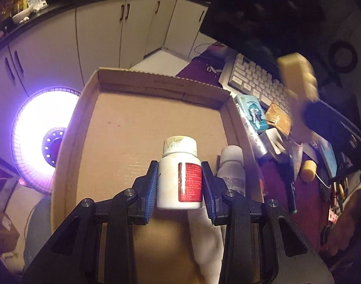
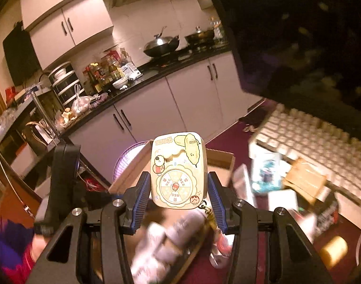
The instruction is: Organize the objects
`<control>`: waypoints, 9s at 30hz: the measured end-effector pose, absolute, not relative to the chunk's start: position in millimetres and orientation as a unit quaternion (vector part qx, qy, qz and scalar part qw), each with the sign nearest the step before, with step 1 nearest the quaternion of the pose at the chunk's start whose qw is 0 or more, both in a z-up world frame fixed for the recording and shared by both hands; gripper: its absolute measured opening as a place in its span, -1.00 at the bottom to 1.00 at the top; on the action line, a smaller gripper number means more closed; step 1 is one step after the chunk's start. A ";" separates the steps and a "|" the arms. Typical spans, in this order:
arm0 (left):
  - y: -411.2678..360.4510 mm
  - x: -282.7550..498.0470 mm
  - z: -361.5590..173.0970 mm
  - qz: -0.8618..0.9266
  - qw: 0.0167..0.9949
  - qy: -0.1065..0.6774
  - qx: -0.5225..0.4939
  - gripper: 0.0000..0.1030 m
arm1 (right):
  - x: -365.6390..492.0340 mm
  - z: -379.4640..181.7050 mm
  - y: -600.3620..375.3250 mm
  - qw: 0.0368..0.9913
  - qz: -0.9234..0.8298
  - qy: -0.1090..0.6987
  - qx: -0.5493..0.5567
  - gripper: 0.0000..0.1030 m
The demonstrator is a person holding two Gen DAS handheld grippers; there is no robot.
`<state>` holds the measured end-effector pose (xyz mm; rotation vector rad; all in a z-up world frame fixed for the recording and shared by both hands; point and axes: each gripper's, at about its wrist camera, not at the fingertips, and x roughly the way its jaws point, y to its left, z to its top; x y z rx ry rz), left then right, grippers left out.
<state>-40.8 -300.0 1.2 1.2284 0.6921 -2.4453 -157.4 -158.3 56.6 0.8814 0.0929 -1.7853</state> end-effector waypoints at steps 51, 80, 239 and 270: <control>-167.9 -23.9 38.2 -0.907 0.044 0.226 0.351 0.53 | -127.4 24.4 77.1 0.404 -0.839 -0.039 0.363 0.65; -82.4 -100.0 -37.5 -0.882 0.028 0.078 0.463 -0.71 | -173.7 28.4 71.5 0.358 -0.838 0.061 0.407 0.65; -277.3 6.3 -20.3 -0.851 0.113 0.227 0.460 -0.73 | -130.3 18.5 -260.7 0.555 -0.729 0.153 0.369 -0.65; -249.1 15.6 5.5 -0.863 0.241 0.128 0.425 -0.03 | -123.5 32.2 -67.4 0.523 -0.767 0.074 0.364 0.44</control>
